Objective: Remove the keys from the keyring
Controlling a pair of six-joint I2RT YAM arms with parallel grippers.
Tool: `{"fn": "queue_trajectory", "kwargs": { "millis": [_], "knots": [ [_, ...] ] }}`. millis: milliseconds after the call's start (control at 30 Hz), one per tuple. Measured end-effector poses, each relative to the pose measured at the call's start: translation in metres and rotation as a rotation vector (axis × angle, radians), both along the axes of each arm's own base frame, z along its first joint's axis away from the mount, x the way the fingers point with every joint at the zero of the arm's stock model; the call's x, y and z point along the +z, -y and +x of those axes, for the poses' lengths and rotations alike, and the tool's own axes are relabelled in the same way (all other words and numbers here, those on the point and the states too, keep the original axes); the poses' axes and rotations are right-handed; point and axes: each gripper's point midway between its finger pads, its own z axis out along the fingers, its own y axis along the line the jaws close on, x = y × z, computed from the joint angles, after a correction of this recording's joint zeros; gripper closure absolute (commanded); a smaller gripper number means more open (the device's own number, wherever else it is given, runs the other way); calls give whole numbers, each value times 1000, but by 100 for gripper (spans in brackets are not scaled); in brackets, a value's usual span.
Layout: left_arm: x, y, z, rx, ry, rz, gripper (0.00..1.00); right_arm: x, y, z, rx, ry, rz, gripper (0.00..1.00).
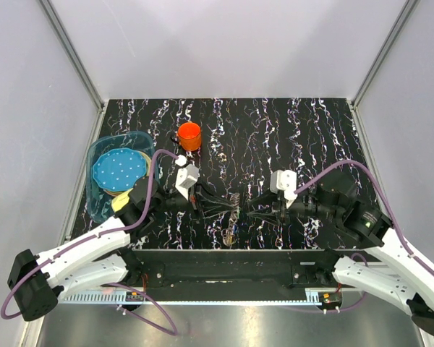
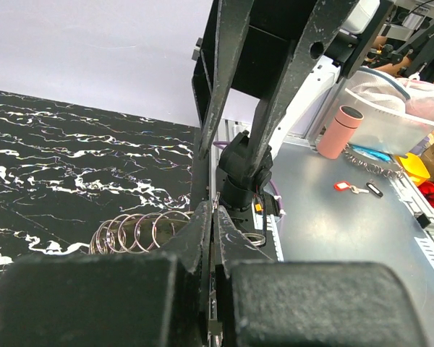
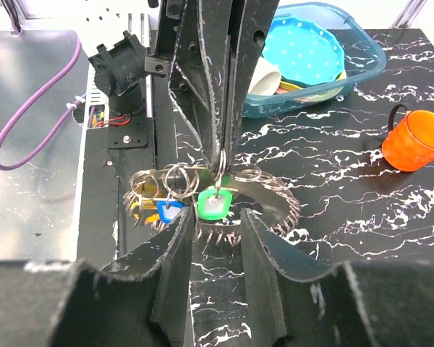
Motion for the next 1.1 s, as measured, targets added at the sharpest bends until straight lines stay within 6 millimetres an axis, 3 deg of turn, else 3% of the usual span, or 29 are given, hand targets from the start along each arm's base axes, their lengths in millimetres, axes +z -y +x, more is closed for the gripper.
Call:
{"fn": "queue_trajectory", "kwargs": {
  "millis": [267, 467, 900, 1033, 1100],
  "knots": [
    [0, 0, -2, -10, 1, 2, 100, -4, -13, 8, 18, -11, -3, 69],
    [0, 0, -1, -9, 1, 2, 100, -6, -20, 12, 22, -24, -4, 82],
    [0, -1, 1, -2, 1, 2, 100, -8, -21, 12, 23, -37, 1, 82],
    [0, -1, 1, 0, 1, 1, 100, -9, -23, 10, 37, -48, -1, 100],
    [0, -1, 2, 2, 1, 1, 100, -10, -23, 9, 40, -54, -2, 100]
  ]
}}
